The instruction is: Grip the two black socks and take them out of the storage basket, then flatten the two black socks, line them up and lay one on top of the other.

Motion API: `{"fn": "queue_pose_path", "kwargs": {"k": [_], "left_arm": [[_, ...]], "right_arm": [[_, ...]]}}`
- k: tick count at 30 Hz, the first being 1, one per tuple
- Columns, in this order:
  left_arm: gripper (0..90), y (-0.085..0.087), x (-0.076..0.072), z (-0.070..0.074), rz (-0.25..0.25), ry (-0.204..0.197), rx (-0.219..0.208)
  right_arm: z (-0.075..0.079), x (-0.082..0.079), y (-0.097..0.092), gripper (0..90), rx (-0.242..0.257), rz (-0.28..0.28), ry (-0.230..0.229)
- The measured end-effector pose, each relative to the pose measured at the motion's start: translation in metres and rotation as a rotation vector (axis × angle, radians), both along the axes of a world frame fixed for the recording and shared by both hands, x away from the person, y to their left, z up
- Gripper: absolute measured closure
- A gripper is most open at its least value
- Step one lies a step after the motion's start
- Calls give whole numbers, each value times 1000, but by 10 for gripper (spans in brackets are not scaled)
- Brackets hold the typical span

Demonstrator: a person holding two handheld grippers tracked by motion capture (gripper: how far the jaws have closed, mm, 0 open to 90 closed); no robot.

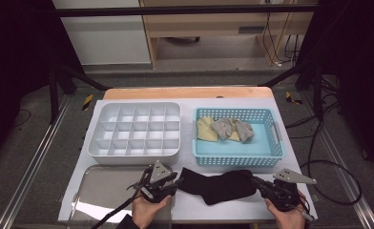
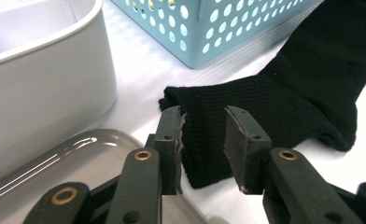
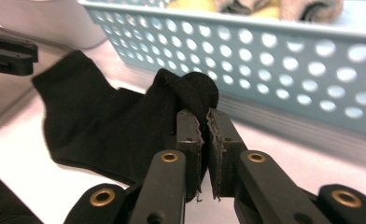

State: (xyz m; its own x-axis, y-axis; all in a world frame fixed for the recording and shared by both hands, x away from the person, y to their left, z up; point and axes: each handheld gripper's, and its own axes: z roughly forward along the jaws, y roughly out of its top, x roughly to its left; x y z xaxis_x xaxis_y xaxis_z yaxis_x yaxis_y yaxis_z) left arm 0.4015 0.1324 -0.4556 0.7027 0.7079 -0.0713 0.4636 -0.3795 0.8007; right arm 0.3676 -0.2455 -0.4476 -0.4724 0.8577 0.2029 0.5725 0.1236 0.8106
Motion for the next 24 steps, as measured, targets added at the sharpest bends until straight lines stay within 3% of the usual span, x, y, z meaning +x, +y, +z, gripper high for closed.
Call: {"fn": "queue_pose_path", "kwargs": {"k": [13, 24], "left_arm": [[655, 40, -10, 12, 65, -40, -11], [643, 70, -14, 19, 128, -59, -37]], "right_arm": [[19, 1, 25, 843, 46, 92, -17], [23, 11, 46, 843, 67, 113, 6]]}}
